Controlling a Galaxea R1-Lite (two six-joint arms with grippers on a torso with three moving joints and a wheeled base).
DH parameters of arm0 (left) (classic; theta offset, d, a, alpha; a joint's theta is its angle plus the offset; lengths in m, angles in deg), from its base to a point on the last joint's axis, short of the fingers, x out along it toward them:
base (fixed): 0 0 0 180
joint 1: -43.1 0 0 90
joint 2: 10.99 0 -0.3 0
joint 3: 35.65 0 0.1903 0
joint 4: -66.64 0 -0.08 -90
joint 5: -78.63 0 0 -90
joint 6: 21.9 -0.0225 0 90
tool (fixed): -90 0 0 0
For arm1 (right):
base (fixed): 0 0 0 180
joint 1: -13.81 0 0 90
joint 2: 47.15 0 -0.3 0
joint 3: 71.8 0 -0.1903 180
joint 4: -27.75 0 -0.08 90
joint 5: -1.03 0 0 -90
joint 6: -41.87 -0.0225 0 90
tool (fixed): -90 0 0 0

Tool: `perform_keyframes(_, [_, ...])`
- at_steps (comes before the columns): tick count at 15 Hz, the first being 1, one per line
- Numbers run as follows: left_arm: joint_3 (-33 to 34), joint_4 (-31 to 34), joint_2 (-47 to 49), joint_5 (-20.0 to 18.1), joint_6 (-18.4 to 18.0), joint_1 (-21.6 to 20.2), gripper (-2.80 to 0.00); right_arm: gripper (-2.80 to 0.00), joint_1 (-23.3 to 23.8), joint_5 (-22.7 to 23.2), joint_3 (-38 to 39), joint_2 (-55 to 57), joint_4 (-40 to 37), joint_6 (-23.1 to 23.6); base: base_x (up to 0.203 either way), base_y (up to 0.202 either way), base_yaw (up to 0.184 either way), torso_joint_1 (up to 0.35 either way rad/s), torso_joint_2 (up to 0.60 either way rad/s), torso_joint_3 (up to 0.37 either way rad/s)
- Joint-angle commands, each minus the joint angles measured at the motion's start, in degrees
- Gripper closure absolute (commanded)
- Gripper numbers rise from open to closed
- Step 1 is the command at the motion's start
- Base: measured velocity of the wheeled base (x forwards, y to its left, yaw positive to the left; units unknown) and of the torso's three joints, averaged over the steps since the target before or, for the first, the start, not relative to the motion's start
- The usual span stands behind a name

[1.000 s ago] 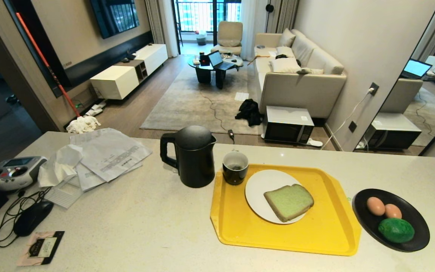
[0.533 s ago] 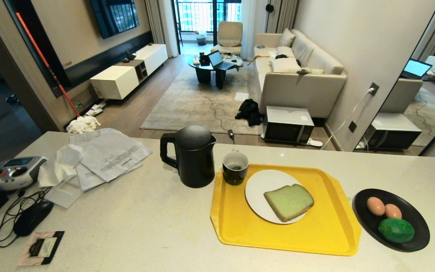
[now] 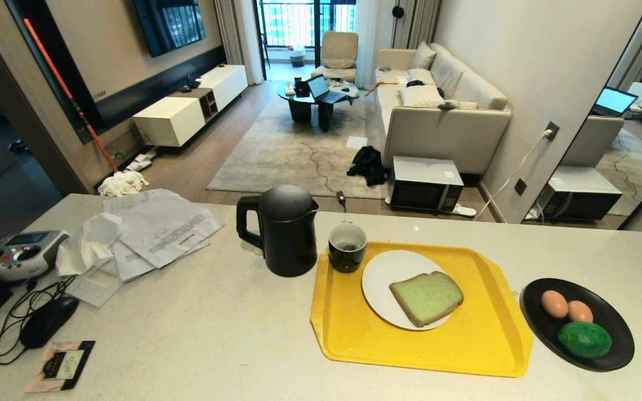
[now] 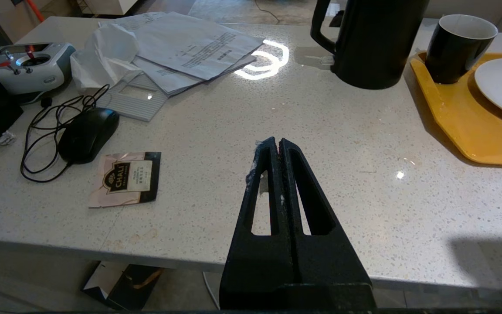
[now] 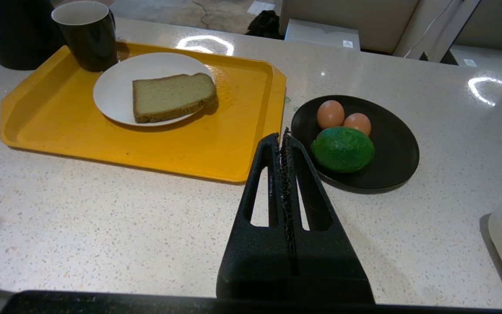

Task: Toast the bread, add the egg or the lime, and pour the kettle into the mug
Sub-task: Pick up the egg

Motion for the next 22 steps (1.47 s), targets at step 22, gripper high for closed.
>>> perform_keyframes(22, [0.0,0.0,0.0,0.0,0.0,0.0,0.0,0.0,0.0,-0.2,0.0,0.1,0.0,-0.6,0.0,0.0,0.0,0.054,-0.1,-0.047])
